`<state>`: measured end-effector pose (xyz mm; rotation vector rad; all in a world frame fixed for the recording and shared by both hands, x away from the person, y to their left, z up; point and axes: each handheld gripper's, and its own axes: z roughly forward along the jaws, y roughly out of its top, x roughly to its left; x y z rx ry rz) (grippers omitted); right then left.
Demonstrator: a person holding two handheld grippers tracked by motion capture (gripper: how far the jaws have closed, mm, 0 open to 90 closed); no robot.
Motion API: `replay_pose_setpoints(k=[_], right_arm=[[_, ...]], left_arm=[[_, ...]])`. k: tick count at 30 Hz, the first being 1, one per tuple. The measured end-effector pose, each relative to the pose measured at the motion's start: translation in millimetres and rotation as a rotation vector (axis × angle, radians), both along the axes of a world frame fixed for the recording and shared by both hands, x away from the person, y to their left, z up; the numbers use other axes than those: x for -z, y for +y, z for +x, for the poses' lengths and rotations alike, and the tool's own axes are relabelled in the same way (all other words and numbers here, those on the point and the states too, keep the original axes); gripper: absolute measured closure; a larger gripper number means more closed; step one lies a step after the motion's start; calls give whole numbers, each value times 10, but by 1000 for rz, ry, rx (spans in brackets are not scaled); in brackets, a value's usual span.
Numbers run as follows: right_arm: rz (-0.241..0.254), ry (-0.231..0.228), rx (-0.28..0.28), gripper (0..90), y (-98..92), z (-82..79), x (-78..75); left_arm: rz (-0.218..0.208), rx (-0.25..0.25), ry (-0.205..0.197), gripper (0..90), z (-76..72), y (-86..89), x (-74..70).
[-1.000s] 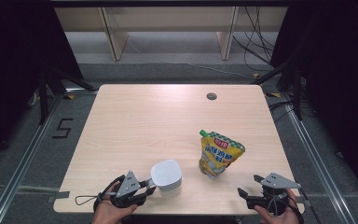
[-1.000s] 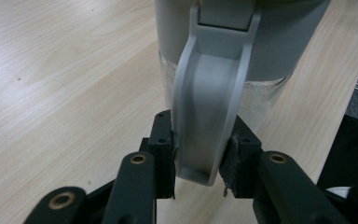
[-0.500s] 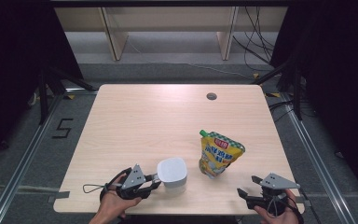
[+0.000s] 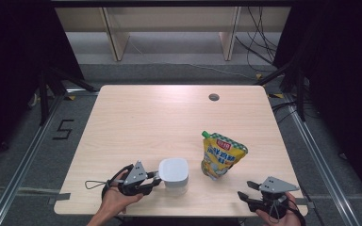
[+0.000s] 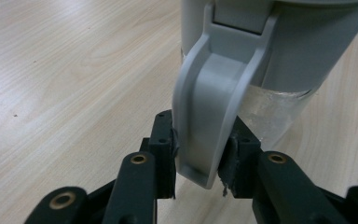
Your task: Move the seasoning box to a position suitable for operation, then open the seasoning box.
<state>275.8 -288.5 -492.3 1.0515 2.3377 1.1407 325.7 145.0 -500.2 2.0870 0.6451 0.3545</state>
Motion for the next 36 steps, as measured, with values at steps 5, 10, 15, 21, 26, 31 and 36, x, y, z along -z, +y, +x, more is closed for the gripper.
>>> replay_pose_setpoints(k=[5, 10, 15, 21, 26, 31, 36], right_arm=[[7, -13, -30, 499, 28, -21, -12], [8, -8, -34, 500, 23, -19, -5], [4, -24, -44, 500, 22, -12, -8], [-9, -16, -42, 494, 47, -13, -7], [-7, -20, -52, 495, 61, -31, -27], [-4, -3, -59, 510, 80, -27, -7], [3, 4, -64, 556, 92, -38, -4]], left_arm=[[21, -2, 0, 568, -26, 5, -6], [-27, -25, 15, 438, -95, 44, -108], [-54, -37, 31, 358, -168, 103, -202], [-86, -28, 45, 339, -174, 194, -304], [-102, -32, 18, 382, -197, 231, -401], [-92, 3, -18, 578, -228, 242, -492], [-109, 0, -41, 786, -275, 192, -558]])
